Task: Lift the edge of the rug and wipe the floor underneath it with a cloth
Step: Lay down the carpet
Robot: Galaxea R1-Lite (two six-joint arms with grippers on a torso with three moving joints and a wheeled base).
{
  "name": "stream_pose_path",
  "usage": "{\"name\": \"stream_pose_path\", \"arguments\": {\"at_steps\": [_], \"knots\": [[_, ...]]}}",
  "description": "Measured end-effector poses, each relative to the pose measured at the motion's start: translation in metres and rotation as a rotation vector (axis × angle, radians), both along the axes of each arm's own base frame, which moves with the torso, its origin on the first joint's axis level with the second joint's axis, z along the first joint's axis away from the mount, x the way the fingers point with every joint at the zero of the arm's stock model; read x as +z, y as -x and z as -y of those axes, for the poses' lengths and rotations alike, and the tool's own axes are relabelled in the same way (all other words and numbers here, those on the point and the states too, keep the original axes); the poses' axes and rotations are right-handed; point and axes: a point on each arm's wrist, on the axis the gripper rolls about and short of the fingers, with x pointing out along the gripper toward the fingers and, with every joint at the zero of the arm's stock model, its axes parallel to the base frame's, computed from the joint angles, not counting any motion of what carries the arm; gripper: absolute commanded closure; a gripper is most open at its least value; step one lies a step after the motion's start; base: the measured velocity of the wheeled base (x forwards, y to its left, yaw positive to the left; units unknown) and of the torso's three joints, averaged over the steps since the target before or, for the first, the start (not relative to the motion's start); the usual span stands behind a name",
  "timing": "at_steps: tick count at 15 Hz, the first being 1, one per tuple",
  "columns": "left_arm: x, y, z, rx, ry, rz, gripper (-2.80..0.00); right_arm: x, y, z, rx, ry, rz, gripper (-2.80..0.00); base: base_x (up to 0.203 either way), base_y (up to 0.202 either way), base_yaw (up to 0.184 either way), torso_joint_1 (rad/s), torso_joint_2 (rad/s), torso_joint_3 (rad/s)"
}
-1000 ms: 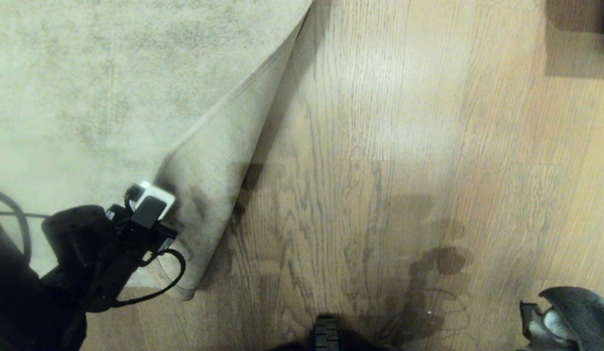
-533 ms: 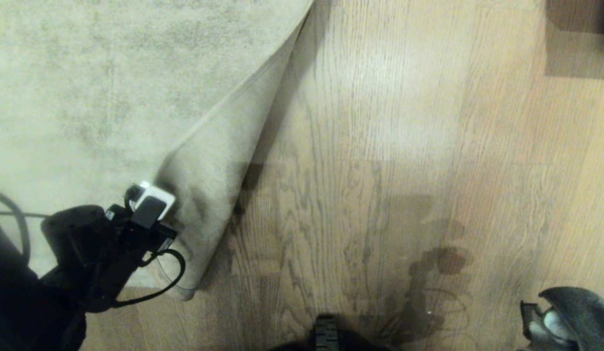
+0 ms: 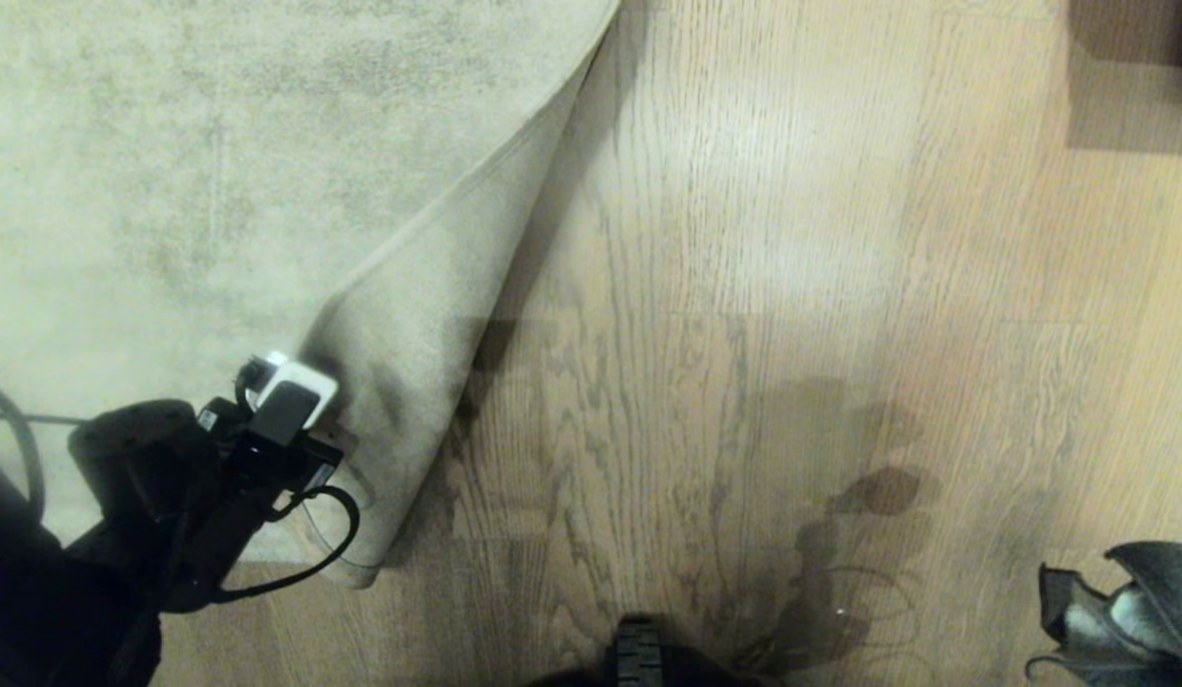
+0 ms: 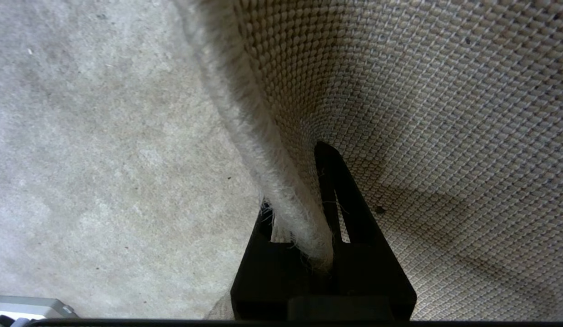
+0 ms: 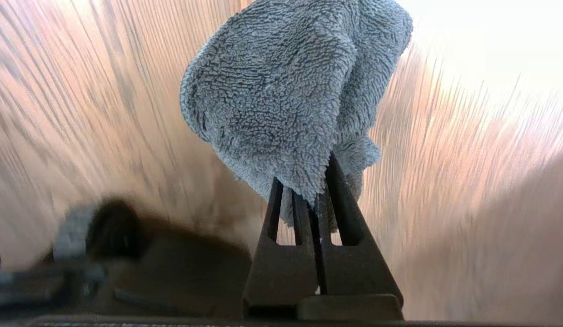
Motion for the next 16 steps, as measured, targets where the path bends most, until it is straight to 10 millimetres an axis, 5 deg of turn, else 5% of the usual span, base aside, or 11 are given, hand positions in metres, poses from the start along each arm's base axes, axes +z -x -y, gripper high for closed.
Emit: {"name": "stream_pose_path", "arguments": {"at_steps": [16], "knots": [[0.023,0.017,0.023,-0.096,0.016,0.084,0.0,-0.001,0.008,0.0,-0.003,-0.006,0.106,0.0,0.0,0.0,0.0,0.0,0.0,0.0]]}}
